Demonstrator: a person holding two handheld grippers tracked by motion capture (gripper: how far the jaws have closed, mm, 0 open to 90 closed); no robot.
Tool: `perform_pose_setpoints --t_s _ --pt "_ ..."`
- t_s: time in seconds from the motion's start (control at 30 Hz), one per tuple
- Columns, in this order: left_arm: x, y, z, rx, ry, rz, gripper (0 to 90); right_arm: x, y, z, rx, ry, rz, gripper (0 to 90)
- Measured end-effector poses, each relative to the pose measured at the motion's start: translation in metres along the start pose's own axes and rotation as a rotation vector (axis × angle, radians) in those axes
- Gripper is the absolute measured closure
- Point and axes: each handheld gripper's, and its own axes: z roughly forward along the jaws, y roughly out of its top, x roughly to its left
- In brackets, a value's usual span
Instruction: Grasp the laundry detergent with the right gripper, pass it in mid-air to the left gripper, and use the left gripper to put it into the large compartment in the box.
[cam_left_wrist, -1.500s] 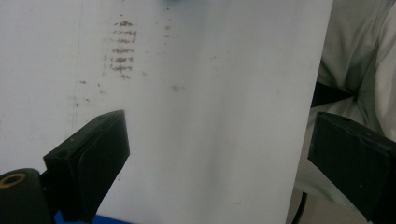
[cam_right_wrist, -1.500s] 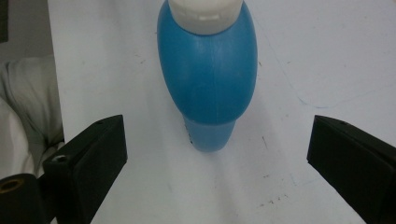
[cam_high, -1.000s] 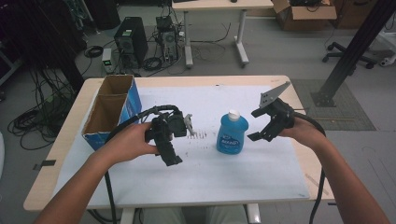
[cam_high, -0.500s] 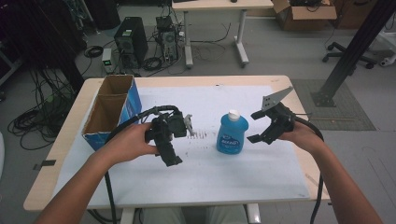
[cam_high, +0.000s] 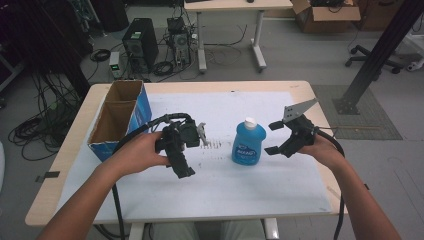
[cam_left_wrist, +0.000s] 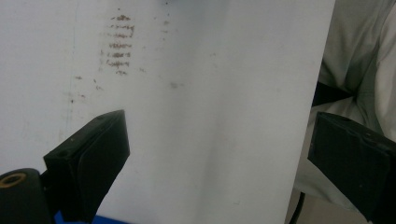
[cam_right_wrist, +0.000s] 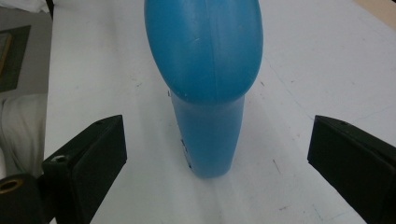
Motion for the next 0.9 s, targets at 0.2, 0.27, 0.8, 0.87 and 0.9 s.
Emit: perform_pose_setpoints --t_s 0.2,0.27,0.8,0.87,0.9 --pt "-0.001 0.001 0.001 -0.002 0.0 -0.005 5.7 0.001 -0.005 0.002 -0.033 0.001 0.005 4.4" --pt "-0.001 0.001 0.0 0.001 0.001 0.0 5.7 0.001 -0.006 0.002 -0.042 0.0 0.004 4.5" --pt "0.0 0.001 0.002 0.001 -0.002 -0.005 5.8 0.001 -0.02 0.009 -0.119 0.004 0.024 4.6" --pt "0.0 0.001 0.002 0.001 -0.001 -0.005 5.8 0.001 -0.021 0.009 -0.126 0.004 0.026 4.7" --pt "0.0 0.001 0.002 0.004 -0.002 -0.002 5.8 0.001 -0.021 0.009 -0.127 0.003 0.026 4.6"
